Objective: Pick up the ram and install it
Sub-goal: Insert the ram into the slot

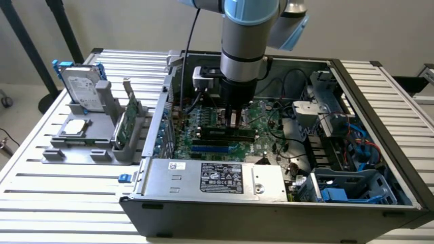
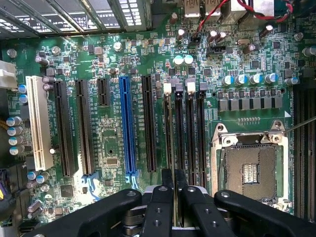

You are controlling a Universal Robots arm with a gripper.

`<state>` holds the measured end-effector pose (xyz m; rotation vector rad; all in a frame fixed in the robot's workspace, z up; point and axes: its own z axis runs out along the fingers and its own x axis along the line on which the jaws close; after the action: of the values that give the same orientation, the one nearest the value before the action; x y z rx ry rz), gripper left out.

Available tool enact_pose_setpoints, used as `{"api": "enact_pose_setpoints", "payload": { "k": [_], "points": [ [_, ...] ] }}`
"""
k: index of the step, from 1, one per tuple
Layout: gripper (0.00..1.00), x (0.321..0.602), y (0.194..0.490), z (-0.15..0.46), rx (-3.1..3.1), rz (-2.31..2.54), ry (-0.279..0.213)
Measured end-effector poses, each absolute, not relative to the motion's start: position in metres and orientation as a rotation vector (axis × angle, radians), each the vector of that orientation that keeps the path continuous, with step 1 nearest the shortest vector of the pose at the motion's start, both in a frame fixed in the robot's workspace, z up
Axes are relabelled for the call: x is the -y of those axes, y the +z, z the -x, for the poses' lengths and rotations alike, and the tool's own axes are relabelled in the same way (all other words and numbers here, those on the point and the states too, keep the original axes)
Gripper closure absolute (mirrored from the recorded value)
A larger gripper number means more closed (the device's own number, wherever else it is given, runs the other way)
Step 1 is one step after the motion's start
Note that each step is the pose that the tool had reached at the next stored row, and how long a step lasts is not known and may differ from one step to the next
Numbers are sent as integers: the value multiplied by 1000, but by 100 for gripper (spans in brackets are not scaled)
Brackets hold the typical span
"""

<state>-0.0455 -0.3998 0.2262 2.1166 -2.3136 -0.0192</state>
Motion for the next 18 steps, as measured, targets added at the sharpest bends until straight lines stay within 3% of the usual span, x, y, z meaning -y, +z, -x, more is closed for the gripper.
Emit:
{"api": "enact_pose_setpoints", "payload": {
  "k": [18],
  "points": [
    [86,400,225,50,2319,-2125,-5]
  ]
}}
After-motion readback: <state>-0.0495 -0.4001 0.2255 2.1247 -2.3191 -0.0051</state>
